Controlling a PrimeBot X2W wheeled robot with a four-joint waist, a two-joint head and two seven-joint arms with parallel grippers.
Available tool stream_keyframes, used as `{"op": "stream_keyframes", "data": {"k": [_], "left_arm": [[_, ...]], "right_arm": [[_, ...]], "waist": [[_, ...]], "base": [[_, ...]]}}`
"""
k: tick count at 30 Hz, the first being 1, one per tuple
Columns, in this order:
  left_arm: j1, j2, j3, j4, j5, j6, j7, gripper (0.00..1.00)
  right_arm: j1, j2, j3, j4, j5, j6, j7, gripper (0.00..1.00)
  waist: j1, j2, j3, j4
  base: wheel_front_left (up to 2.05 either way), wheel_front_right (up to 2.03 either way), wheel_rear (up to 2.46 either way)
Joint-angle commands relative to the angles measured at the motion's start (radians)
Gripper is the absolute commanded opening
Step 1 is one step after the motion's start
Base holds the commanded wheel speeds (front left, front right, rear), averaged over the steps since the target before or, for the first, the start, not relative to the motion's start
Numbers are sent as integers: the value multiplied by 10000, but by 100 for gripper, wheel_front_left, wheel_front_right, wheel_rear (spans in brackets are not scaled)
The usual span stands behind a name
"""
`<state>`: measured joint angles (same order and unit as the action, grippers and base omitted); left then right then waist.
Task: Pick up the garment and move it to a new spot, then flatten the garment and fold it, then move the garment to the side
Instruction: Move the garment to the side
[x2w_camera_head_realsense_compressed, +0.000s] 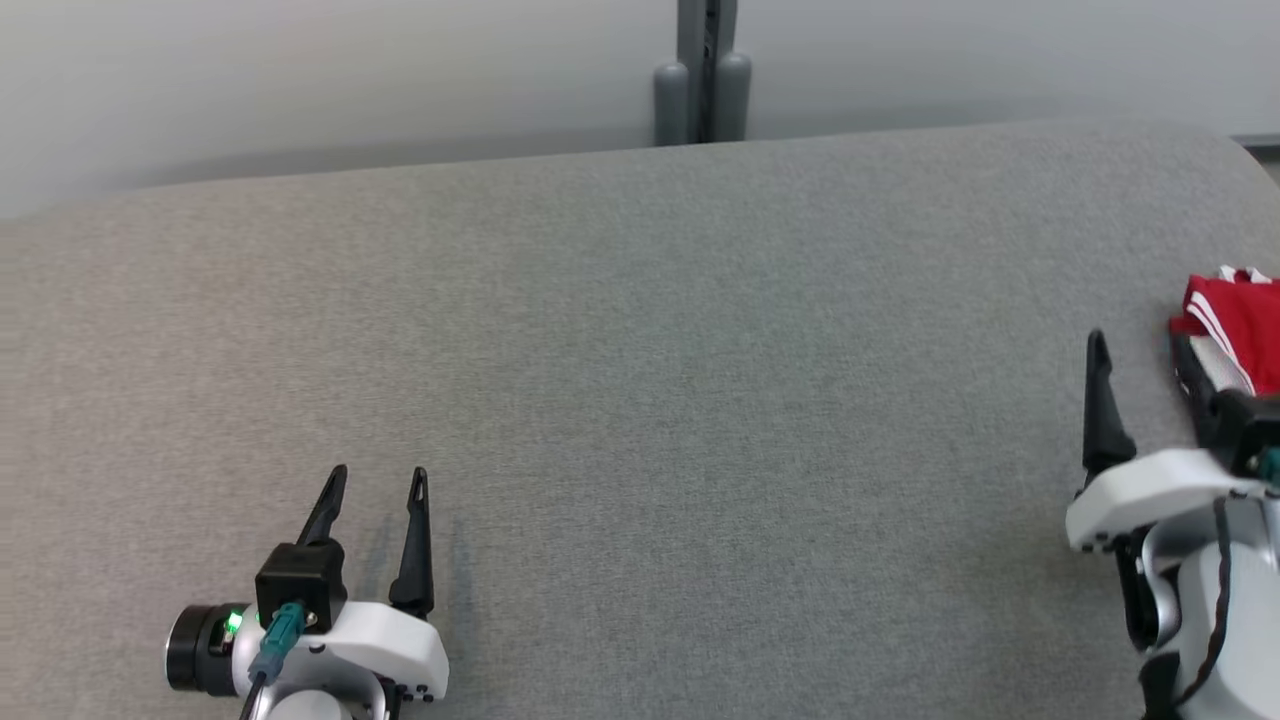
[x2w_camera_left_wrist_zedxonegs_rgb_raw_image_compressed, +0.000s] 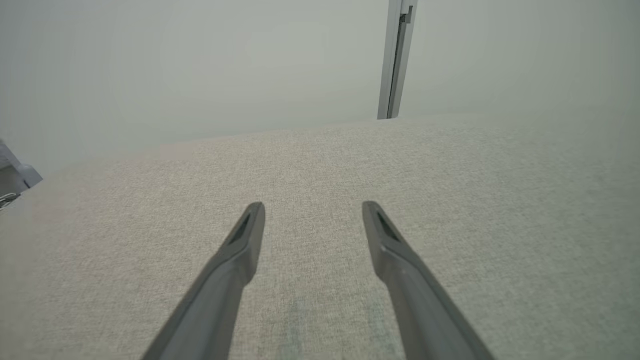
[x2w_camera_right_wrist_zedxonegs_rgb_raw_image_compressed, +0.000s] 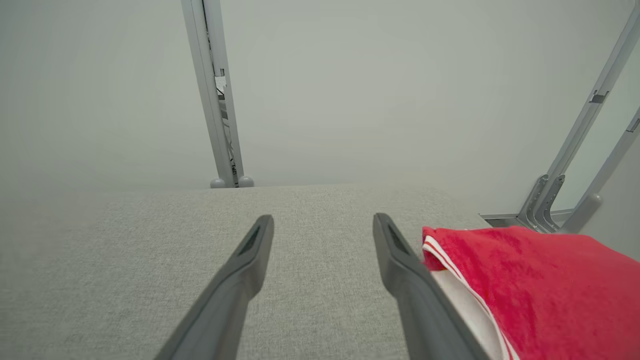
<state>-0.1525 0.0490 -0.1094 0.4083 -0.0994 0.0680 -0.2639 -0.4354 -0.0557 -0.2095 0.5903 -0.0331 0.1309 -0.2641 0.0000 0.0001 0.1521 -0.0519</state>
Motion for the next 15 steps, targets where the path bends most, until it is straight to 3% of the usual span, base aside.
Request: {"op": "stream_keyframes", "data": {"k": [1, 15], "left_arm": [[148, 39, 52, 29, -96, 68, 0, 100], [806, 39, 288, 259, -334, 160, 0, 100]], "right_arm": [[368, -6, 121, -63, 83, -3, 5, 100], [1901, 7, 2075, -315, 1334, -3, 4, 100]], "waist": [[0, -1, -318, 297], [0, -1, -1211, 679]], "base": [[0, 0, 0], [0, 0, 0]]}}
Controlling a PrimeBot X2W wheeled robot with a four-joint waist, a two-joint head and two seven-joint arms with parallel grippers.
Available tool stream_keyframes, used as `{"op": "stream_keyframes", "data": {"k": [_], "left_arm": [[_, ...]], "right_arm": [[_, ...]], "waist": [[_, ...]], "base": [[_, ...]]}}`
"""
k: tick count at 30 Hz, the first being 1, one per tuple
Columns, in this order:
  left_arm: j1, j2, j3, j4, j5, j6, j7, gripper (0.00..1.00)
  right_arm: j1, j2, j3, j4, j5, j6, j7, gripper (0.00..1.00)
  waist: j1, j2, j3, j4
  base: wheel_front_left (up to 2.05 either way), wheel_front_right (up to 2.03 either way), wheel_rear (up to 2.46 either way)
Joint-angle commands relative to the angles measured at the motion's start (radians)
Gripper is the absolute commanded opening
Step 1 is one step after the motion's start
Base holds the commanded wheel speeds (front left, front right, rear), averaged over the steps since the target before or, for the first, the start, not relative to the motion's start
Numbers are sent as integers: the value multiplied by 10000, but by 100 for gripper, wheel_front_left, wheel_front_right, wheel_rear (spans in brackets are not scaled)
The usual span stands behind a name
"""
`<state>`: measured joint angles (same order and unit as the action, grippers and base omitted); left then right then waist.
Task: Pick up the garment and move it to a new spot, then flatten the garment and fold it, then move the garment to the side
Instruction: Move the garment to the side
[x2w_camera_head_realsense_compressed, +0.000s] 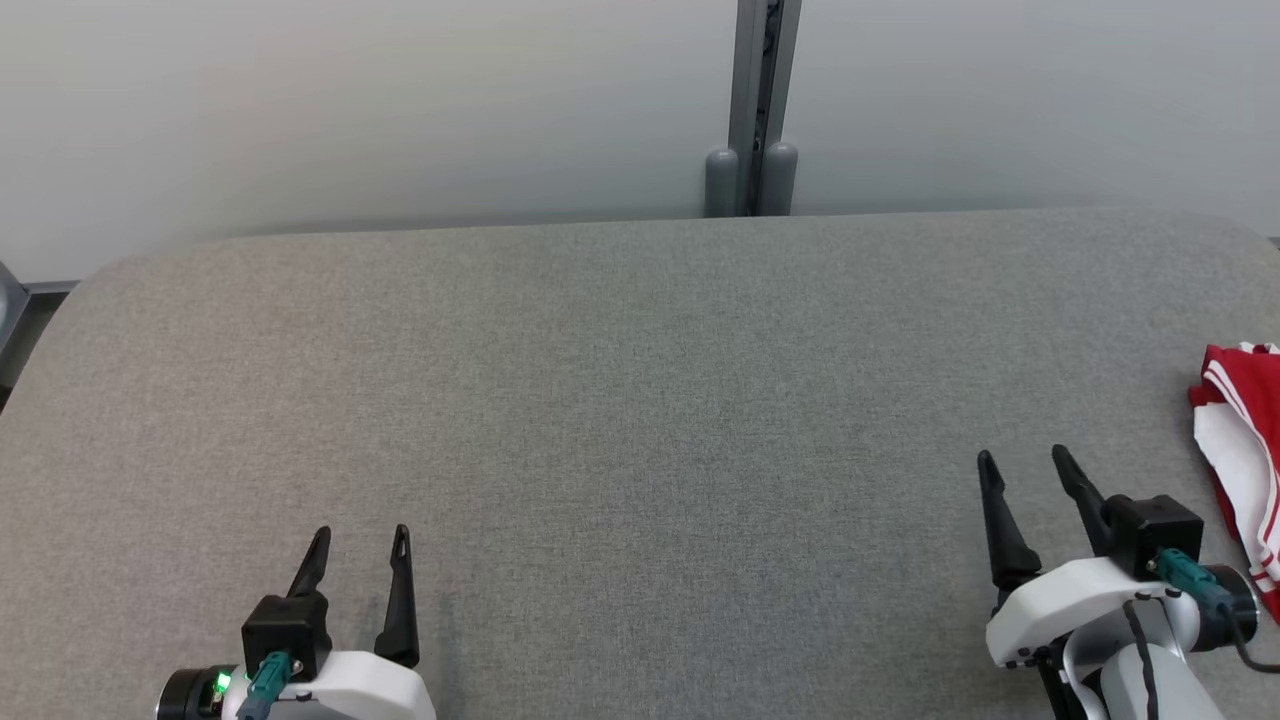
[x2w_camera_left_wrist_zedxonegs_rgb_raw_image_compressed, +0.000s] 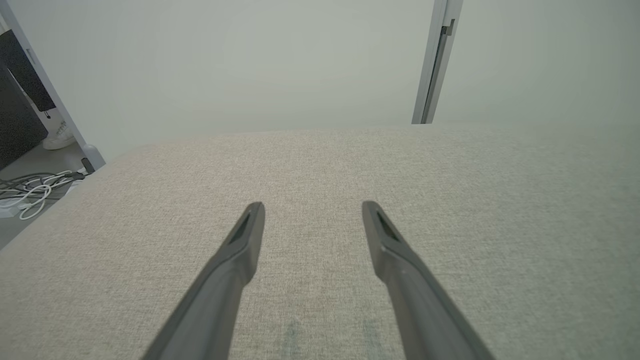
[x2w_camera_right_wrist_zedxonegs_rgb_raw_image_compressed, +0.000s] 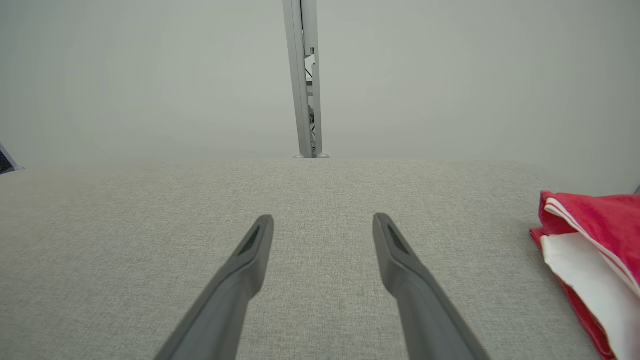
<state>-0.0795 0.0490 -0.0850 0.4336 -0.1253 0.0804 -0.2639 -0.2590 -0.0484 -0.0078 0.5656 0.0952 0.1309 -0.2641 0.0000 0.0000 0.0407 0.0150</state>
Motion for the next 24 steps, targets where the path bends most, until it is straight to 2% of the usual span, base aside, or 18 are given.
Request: {"op": "stream_keyframes", "data": {"k": [1, 16, 24], "left_arm": [[76, 39, 44, 6, -75, 35, 0, 100], [231, 39, 342, 141, -344, -108, 1, 100], [116, 40, 368, 172, -299, -61, 1, 100]], "right_arm": [[137, -66, 58, -67, 52, -3, 4, 100], [455, -59, 501, -262, 301, -3, 4, 100], [491, -60, 604, -323, -49, -3, 4, 100]], "waist": [[0, 0, -97, 11], [0, 0, -312, -103], [0, 0, -174, -174]], "base": [[0, 0, 0], [0, 0, 0], [0, 0, 0]]}}
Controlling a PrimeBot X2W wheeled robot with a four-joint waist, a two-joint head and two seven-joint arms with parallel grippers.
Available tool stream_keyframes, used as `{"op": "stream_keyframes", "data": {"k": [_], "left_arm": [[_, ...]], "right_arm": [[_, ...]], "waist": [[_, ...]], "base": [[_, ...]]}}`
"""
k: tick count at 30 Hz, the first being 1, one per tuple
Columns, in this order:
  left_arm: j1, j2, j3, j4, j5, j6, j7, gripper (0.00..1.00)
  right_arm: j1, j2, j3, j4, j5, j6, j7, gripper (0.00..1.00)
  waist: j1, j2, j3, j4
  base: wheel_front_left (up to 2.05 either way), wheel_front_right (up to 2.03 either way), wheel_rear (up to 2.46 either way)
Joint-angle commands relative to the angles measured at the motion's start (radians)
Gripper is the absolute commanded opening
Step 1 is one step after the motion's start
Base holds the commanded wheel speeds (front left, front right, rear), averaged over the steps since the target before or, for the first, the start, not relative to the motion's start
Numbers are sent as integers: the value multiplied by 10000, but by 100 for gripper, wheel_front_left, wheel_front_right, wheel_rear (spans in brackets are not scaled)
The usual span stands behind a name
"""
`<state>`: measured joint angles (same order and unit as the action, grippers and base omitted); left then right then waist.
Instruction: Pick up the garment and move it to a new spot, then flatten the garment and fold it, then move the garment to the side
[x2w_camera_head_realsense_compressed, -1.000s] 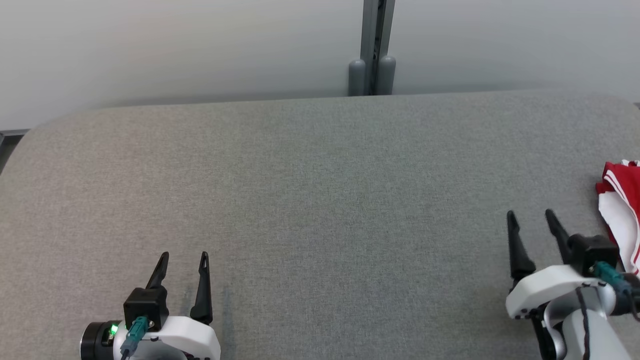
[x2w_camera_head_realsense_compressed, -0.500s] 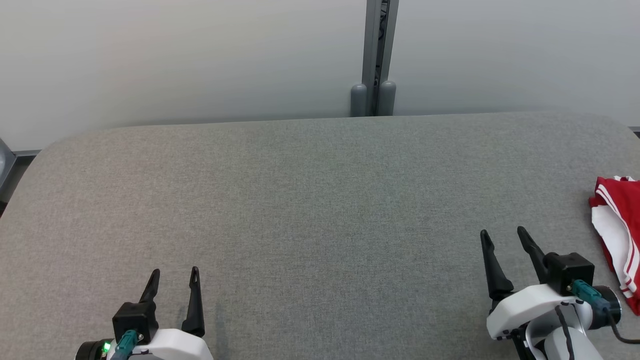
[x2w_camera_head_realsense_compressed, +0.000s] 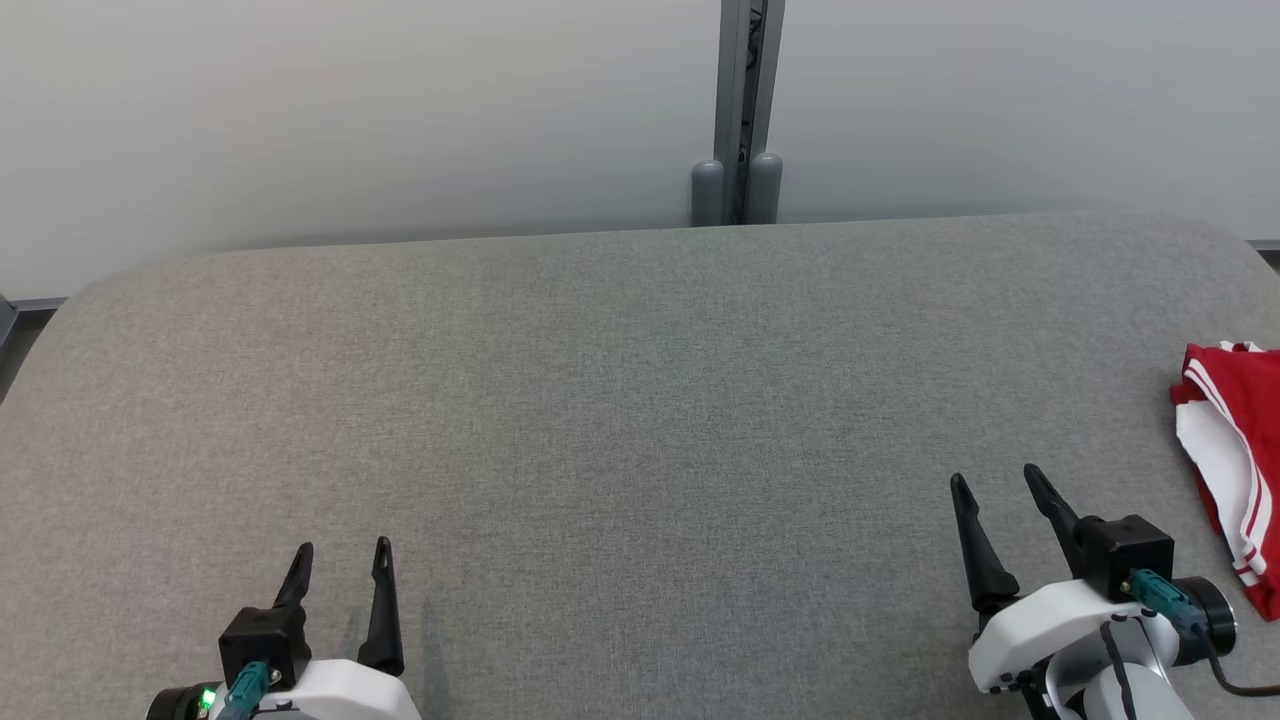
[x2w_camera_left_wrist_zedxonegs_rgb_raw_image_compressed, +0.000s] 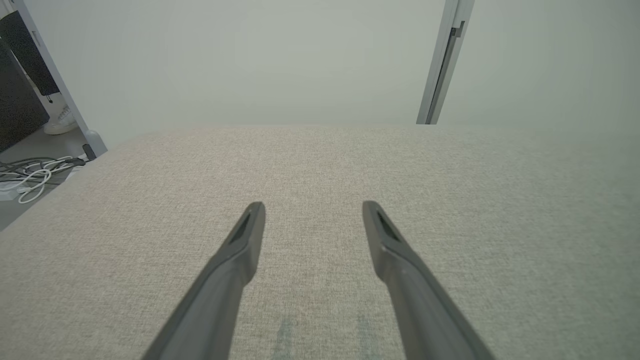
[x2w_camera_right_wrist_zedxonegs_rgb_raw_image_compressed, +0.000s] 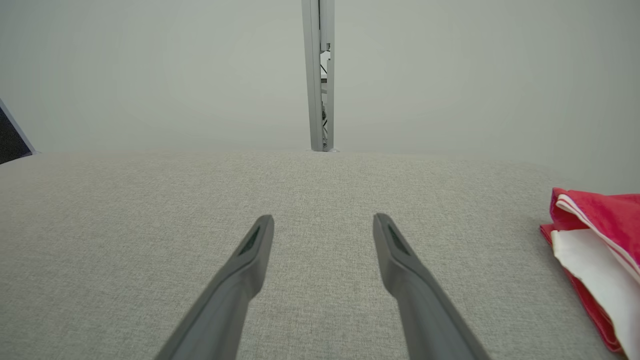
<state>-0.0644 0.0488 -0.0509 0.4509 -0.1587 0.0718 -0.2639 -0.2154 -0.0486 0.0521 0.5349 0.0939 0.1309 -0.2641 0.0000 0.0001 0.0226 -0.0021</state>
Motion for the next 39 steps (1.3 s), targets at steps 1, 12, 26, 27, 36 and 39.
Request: {"op": "stream_keyframes", "data": {"k": [1, 12, 26, 27, 36, 39], "left_arm": [[-44, 44, 19, -4, 28, 40, 1, 100], [-141, 42, -7, -30, -9, 75, 1, 100], [-67, 44, -7, -13, 6, 93, 1, 100], [-85, 42, -72, 18, 18, 44, 1, 100], [-111, 56, -6, 15, -27, 72, -4, 100], [-25, -4, 10, 143, -243, -38, 22, 0]], "right_arm": [[57, -61, 1, -13, -75, -3, 4, 100], [-60, -60, -11, 100, -150, -3, 4, 100], [-122, -59, 245, 170, 2, -3, 4, 100], [-98, -61, 140, 167, -16, -3, 4, 100], [-128, -33, 310, 219, -104, -3, 4, 100], [-110, 44, 293, 289, -51, 0, 9, 0]], "waist": [[0, -1, 27, -9], [0, -1, 196, -19], [0, -1, 205, -107], [0, -1, 202, -134], [0, -1, 241, -710], [0, -1, 237, -719]], "base": [[0, 0, 0], [0, 0, 0], [0, 0, 0], [0, 0, 0], [0, 0, 0], [0, 0, 0]]}}
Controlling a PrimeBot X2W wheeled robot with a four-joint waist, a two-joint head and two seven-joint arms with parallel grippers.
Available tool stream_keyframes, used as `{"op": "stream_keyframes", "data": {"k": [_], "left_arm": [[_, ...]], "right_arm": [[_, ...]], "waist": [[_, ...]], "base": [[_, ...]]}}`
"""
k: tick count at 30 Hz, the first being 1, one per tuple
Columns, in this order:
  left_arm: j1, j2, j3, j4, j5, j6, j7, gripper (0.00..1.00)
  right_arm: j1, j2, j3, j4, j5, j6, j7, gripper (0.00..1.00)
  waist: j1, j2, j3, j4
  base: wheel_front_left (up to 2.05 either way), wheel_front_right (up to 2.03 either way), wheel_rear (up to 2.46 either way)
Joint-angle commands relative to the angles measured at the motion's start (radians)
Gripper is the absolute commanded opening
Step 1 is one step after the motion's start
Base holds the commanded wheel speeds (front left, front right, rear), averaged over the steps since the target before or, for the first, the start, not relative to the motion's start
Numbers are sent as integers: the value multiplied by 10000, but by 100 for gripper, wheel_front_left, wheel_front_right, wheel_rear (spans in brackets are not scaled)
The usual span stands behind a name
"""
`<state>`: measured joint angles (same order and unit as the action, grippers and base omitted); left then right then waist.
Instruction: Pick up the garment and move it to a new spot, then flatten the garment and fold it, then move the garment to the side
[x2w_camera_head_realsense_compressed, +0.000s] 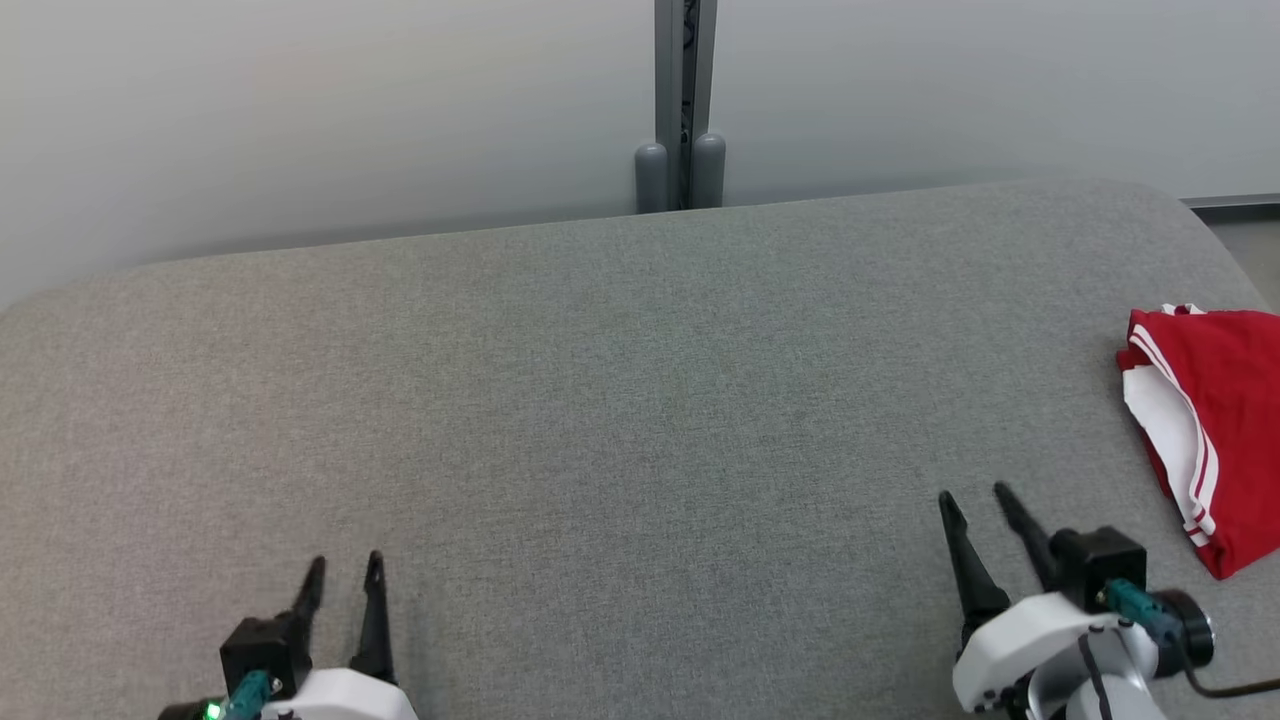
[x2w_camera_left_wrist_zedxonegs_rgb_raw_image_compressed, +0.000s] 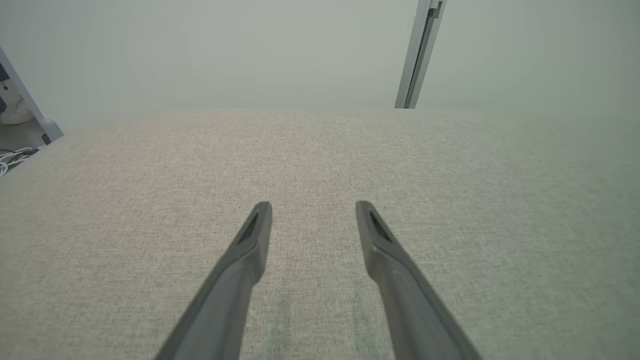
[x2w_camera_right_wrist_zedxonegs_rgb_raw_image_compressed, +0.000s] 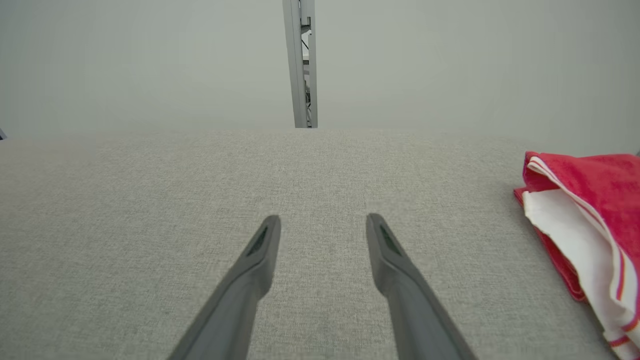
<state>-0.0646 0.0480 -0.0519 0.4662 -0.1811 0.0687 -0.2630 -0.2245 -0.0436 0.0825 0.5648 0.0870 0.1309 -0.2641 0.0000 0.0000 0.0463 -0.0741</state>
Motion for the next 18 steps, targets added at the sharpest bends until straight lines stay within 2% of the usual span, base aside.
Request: {"op": "stream_keyframes", "data": {"k": [1, 3, 18], "left_arm": [[29, -25, 15, 79, -34, -7, 23, 0], [171, -72, 7, 247, -68, -8, 66, 0], [12, -49, 353, -233, -2900, -406, 815, 0]], "right_arm": [[69, 25, -23, 67, 32, 0, 17, 0], [270, 80, -26, 232, 53, 0, 26, 0], [429, 45, -427, -454, 3077, 0, 790, 0]], "waist": [[0, 0, 0, 1], [0, 0, -2, 1], [0, 0, -54, 90]], "base": [[0, 0, 0], [0, 0, 0], [0, 0, 0]]}}
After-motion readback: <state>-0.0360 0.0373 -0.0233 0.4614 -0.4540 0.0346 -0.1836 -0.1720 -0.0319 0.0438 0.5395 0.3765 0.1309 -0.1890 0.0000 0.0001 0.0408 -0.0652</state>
